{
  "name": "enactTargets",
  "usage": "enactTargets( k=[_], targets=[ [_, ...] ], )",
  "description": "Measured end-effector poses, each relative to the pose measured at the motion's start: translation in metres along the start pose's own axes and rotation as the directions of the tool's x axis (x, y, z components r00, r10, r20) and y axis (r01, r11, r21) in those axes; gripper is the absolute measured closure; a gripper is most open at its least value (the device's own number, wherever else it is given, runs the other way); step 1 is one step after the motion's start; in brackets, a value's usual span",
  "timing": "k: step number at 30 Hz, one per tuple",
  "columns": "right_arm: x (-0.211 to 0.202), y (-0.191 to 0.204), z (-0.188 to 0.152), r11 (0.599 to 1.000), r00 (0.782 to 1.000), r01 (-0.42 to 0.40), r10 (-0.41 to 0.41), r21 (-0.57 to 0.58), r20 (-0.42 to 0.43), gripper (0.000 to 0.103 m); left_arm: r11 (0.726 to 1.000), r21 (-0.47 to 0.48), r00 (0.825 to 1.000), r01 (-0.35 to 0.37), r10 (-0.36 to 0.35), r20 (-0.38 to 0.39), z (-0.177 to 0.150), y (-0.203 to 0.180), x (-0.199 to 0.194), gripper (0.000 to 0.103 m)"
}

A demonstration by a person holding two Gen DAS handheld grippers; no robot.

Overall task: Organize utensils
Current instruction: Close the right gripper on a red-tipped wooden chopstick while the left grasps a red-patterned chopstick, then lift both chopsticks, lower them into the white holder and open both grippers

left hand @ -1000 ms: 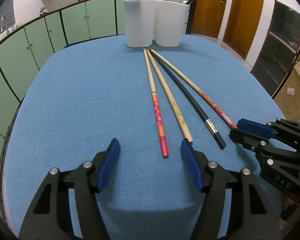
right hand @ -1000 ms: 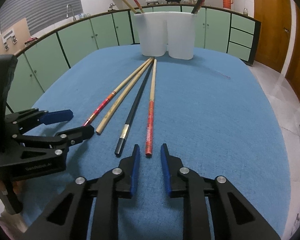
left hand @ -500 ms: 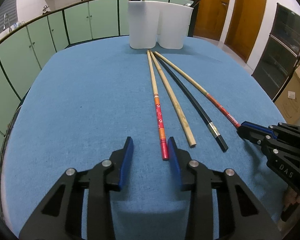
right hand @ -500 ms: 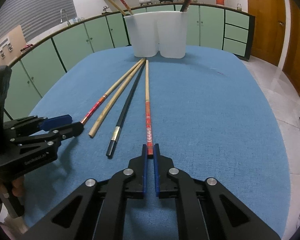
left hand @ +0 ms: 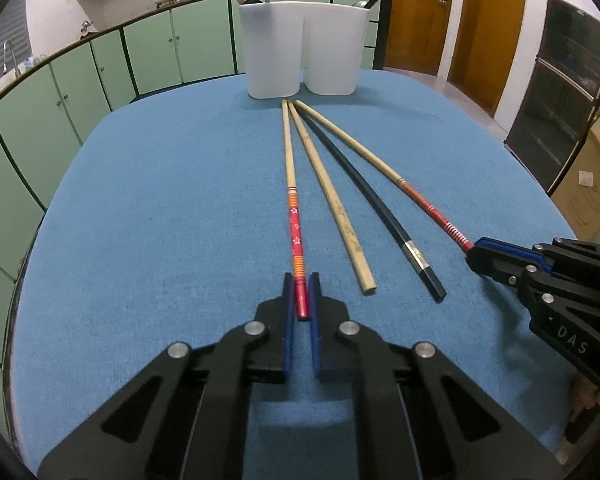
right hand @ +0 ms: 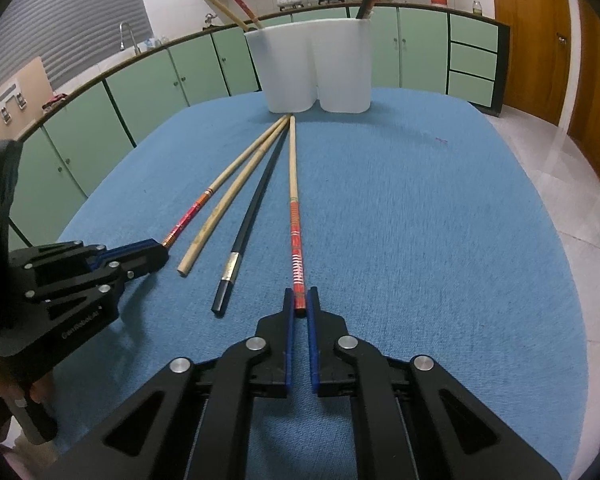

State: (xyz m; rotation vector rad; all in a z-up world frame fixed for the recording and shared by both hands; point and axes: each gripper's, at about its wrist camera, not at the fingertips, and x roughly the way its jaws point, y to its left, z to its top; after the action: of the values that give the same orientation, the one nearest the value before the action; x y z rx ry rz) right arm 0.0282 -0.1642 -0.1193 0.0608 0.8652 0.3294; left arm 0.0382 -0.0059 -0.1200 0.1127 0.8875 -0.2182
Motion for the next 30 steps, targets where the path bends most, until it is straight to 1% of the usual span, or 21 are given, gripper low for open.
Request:
enactTargets(
  k=[4, 9, 11, 16, 19, 23, 26, 30],
  targets=[
    [-0.002, 0.001, 0.0, 1.0, 1.0, 0.0, 0.0, 0.003, 0.003, 0.097, 1.0, -0.02, 1.0, 0.007, -0.007, 0.0, 0.0, 0.002, -0.001, 0.098],
    [-0.016, -0.001, 0.007, 1.0, 0.999, 0.0, 0.0, -0.002, 0.033, 0.097, 1.0, -0.017, 1.0, -0.009, 0.009, 0.014, 0.005, 0.004, -0.013, 0.098],
    [-0.028, -0.001, 0.012, 1.0, 0.998, 0.002, -0.001, -0.01, 0.06, 0.097, 1.0, -0.013, 0.999, -0.017, 0.017, 0.027, 0.009, 0.005, -0.021, 0.098],
    [-0.056, -0.003, 0.027, 1.0, 0.992, 0.004, -0.002, -0.016, 0.127, 0.097, 1.0, -0.002, 0.995, -0.027, 0.027, 0.095, 0.023, 0.007, -0.051, 0.098],
    [-0.073, -0.004, 0.036, 1.0, 0.985, 0.008, -0.005, -0.019, 0.17, 0.097, 0.999, 0.005, 0.989, -0.032, 0.031, 0.147, 0.032, 0.008, -0.069, 0.098],
    [-0.096, -0.007, 0.053, 1.0, 0.974, -0.003, 0.006, -0.014, 0.229, 0.097, 0.999, 0.004, 0.976, -0.033, 0.031, 0.215, 0.048, 0.008, -0.092, 0.098],
    [-0.109, -0.008, 0.065, 1.0, 0.965, -0.013, 0.016, -0.012, 0.262, 0.097, 0.999, 0.009, 0.961, -0.035, 0.031, 0.275, 0.064, 0.008, -0.111, 0.098],
    [-0.125, -0.012, 0.086, 1.0, 0.952, -0.028, 0.029, -0.01, 0.304, 0.097, 0.999, 0.015, 0.946, -0.032, 0.025, 0.322, 0.083, 0.008, -0.124, 0.098]
  ],
)
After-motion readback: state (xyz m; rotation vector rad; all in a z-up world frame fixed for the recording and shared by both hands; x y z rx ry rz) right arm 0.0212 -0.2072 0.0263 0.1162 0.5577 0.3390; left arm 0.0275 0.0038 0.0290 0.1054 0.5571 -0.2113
